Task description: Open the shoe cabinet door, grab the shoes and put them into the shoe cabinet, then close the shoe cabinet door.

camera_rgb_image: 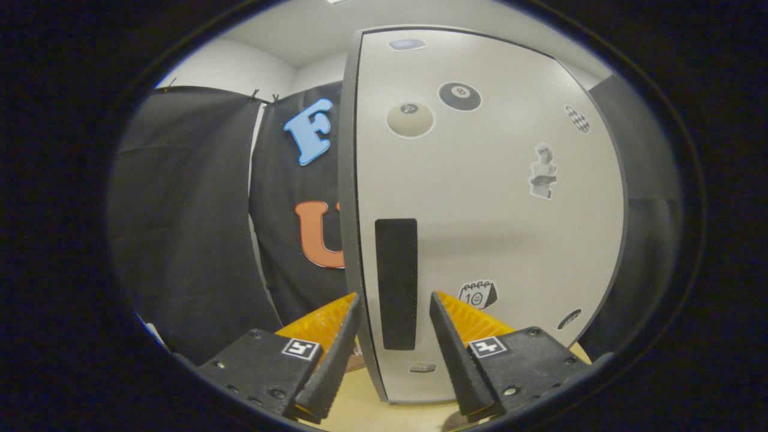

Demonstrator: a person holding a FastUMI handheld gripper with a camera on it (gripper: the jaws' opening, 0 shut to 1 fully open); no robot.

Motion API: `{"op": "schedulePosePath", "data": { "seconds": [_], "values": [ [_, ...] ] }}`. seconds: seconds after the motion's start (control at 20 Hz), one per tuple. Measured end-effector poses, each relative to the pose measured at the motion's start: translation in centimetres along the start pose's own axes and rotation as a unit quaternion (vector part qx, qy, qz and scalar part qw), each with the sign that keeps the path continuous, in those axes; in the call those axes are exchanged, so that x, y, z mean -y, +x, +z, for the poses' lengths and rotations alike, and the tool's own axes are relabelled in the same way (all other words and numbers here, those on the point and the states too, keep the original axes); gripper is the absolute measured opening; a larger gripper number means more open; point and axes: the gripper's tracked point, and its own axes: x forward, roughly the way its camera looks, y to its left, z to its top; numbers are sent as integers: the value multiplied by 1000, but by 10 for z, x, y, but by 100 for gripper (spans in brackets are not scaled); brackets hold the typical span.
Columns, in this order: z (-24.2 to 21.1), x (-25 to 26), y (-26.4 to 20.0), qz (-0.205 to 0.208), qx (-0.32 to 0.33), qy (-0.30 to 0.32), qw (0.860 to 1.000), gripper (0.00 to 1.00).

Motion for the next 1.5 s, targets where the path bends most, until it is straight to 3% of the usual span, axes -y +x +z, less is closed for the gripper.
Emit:
{"op": "schedulePosePath", "data": {
  "seconds": [0.1, 0.25, 0.85, 1.45, 1.5],
  "values": [
    [-1, 0, 5, -2, -3, -2, 1000, 42],
    [-2, 1, 12, -1, -11, -19, 1000, 37],
    [-11, 5, 0, 22, -57, -25, 998, 35],
    [-26, 15, -71, 106, -84, -38, 990, 35],
    [-35, 27, -79, 92, -99, -49, 990, 35]
  ]
}}
